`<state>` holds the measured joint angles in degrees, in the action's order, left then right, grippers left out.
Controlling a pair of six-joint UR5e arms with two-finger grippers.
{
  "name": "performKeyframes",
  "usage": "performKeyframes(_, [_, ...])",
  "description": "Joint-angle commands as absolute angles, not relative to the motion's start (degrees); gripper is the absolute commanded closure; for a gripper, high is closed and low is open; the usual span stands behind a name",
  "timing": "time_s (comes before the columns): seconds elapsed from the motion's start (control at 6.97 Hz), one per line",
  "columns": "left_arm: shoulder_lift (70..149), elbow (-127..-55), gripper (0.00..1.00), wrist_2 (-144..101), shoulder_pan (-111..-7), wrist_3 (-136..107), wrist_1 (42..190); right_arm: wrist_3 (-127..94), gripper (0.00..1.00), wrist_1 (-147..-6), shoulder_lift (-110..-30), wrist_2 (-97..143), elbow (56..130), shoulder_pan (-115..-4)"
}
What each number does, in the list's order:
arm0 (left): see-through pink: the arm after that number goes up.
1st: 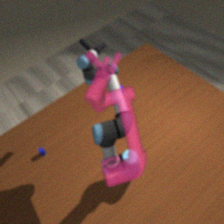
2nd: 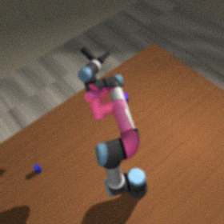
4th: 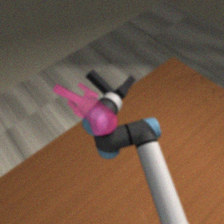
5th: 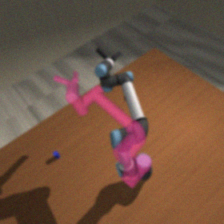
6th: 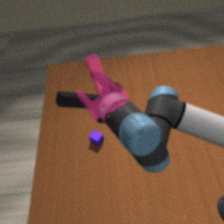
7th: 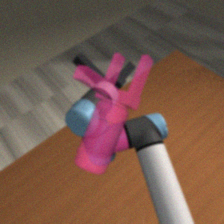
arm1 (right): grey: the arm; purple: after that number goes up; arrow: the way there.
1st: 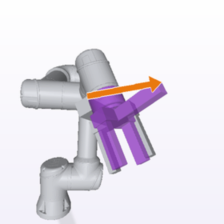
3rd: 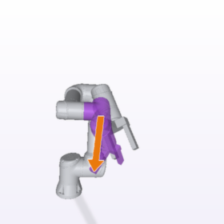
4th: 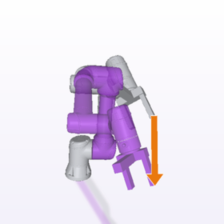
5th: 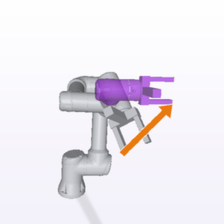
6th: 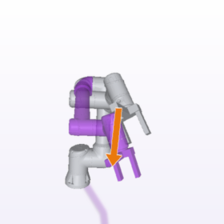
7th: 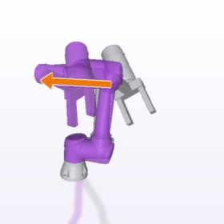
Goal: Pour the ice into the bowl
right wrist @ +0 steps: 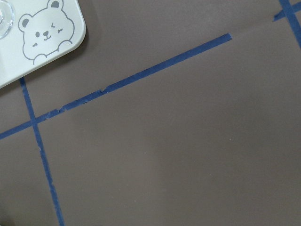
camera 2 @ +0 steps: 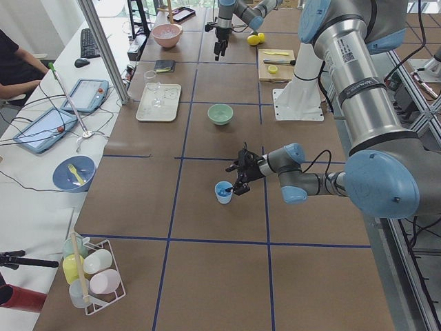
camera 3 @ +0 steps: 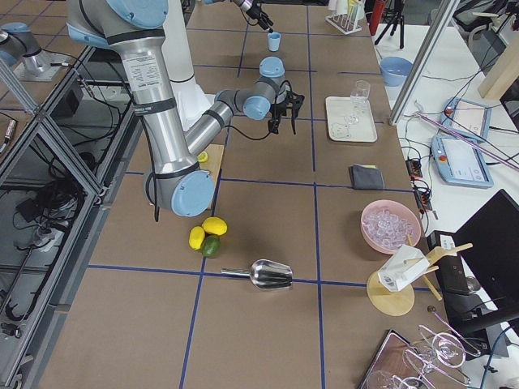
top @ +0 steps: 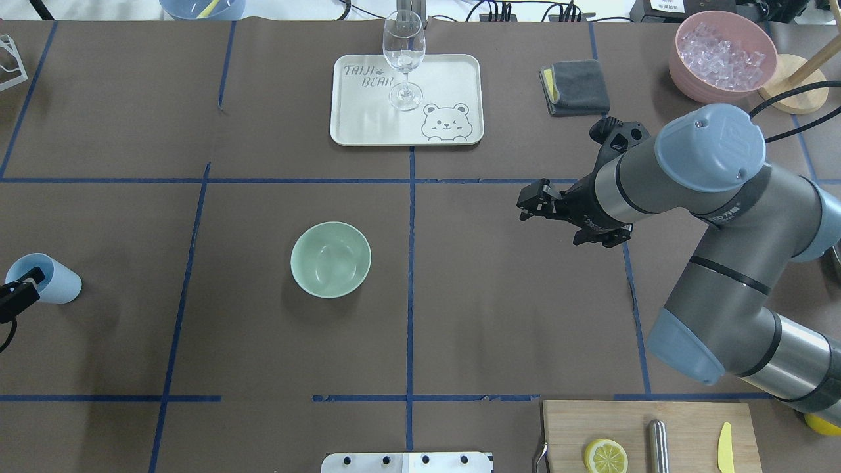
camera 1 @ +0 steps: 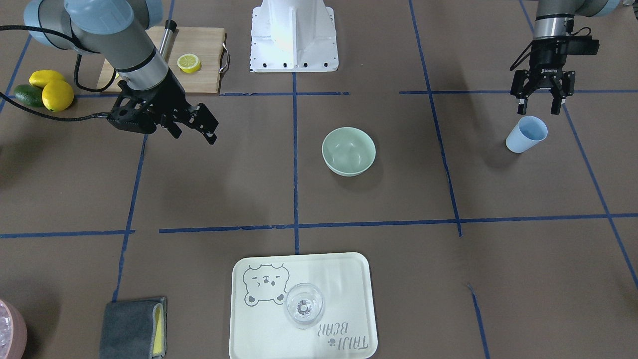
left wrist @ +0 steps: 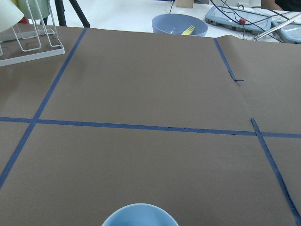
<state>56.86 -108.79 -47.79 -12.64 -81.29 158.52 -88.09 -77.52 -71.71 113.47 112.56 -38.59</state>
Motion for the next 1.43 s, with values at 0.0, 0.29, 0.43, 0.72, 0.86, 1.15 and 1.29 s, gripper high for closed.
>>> performKeyframes(0.0, [56.9, -108.7, 0.00, -38.9, -2.7, -93.4, 146.4, -88.2, 0.00, -77.5, -71.5, 113.6, 112.6, -38.6])
performKeyframes(0.29, [57.2, -108.6, 0.00, -34.7, 1.0, -98.0, 143.4, -88.2, 0.00, -77.5, -71.8, 113.6, 112.6, -38.7])
performKeyframes(0.43, [57.4, -107.4, 0.00, -33.8, 1.3, -100.4, 143.2, -88.2, 0.00, -77.5, -71.8, 113.6, 112.6, -38.7])
performKeyframes(0.72, [59.8, -102.3, 0.00, -28.3, 1.4, -100.5, 142.8, -87.2, 0.00, -77.7, -74.9, 114.3, 113.5, -39.5])
performKeyframes(0.86, [61.6, -100.0, 0.00, -26.7, 1.4, -100.5, 142.9, -86.1, 0.00, -77.7, -75.0, 114.2, 113.6, -39.5])
performKeyframes(1.15, [63.4, -98.0, 0.00, -25.0, 1.1, -100.5, 143.0, -86.1, 0.00, -77.7, -75.2, 114.2, 113.6, -39.4])
performKeyframes(1.29, [65.1, -95.4, 0.00, -24.3, 1.1, -100.5, 143.4, -86.1, 0.00, -77.7, -75.2, 114.2, 113.8, -39.5])
